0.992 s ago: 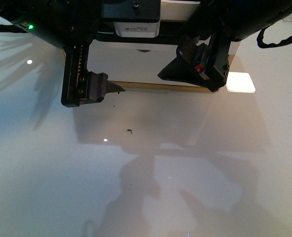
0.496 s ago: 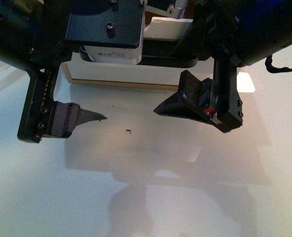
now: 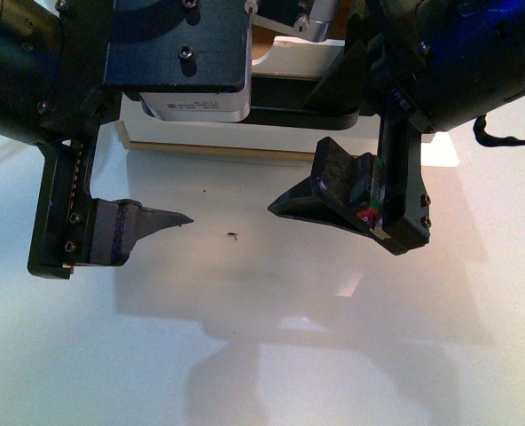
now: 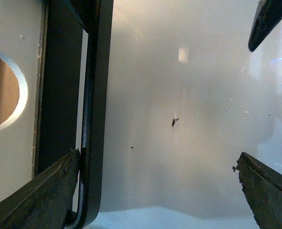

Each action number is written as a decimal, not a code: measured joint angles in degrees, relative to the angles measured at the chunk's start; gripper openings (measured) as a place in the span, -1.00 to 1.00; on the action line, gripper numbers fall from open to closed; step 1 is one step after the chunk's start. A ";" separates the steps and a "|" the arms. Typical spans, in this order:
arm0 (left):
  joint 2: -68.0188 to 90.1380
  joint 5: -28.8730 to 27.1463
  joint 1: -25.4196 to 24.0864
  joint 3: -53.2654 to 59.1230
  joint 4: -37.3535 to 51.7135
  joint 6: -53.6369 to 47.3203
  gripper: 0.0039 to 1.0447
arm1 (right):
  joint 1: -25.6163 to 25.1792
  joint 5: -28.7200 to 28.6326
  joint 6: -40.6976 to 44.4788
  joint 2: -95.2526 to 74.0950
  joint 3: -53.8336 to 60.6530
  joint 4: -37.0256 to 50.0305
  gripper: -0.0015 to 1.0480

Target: Pull drawer

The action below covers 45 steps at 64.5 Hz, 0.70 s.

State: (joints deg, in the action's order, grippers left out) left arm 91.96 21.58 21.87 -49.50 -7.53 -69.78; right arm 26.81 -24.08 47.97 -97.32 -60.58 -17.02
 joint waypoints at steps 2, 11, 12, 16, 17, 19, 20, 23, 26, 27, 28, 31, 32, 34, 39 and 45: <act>-0.90 0.57 0.15 0.44 0.50 0.72 0.87 | -0.13 0.00 -0.66 0.96 0.46 0.83 0.83; -5.11 1.16 0.50 2.03 3.39 3.41 0.87 | -0.76 0.11 -2.73 5.66 2.01 3.93 0.83; -5.53 1.22 0.50 2.21 3.65 3.80 0.87 | -0.85 0.11 -2.84 6.14 2.16 4.24 0.83; -7.72 1.29 0.50 3.15 5.31 5.27 0.87 | -1.27 0.37 -3.91 8.55 3.13 5.70 0.83; -8.20 1.29 0.48 3.39 5.66 5.55 0.87 | -1.38 0.52 -4.11 9.05 3.34 6.01 0.83; -9.14 1.22 0.48 3.85 6.34 6.14 0.87 | -1.51 0.63 -4.52 10.01 3.80 6.69 0.83; -9.62 1.14 0.46 4.11 6.67 6.27 0.87 | -1.64 0.74 -4.63 10.49 4.07 7.04 0.83; -11.52 0.70 0.31 5.22 8.17 7.56 0.87 | -2.08 1.07 -5.55 12.37 5.05 8.41 0.83; -13.51 -0.04 0.07 6.54 9.84 8.55 0.87 | -2.60 1.81 -6.51 14.21 6.21 10.10 0.83; -14.01 -0.28 -0.02 6.88 10.32 8.83 0.87 | -2.75 1.99 -6.88 14.67 6.54 10.58 0.83; -15.02 -0.72 -0.26 7.65 11.45 9.35 0.87 | -3.08 2.12 -7.50 15.63 7.19 11.61 0.83; -16.90 -2.05 -0.92 9.29 14.43 11.06 0.87 | -3.82 2.60 -8.90 17.55 8.66 13.81 0.83; -17.38 -2.23 -1.07 9.73 15.28 11.56 0.87 | -4.04 2.78 -9.11 18.08 9.03 14.45 0.83; -18.86 -2.80 -1.70 11.04 17.81 13.07 0.87 | -4.68 3.37 -10.27 19.63 10.25 16.44 0.83; -22.62 -4.61 -3.21 14.19 22.91 16.79 0.87 | -6.34 4.81 -13.38 23.52 13.25 21.03 0.83; -27.96 -7.93 -4.81 18.49 27.69 21.31 0.87 | -8.55 7.78 -16.94 28.65 17.20 26.16 0.83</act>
State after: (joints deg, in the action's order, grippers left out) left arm 64.01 13.65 17.06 -31.00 20.16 -48.47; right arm 18.26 -16.29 31.03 -68.66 -43.38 9.15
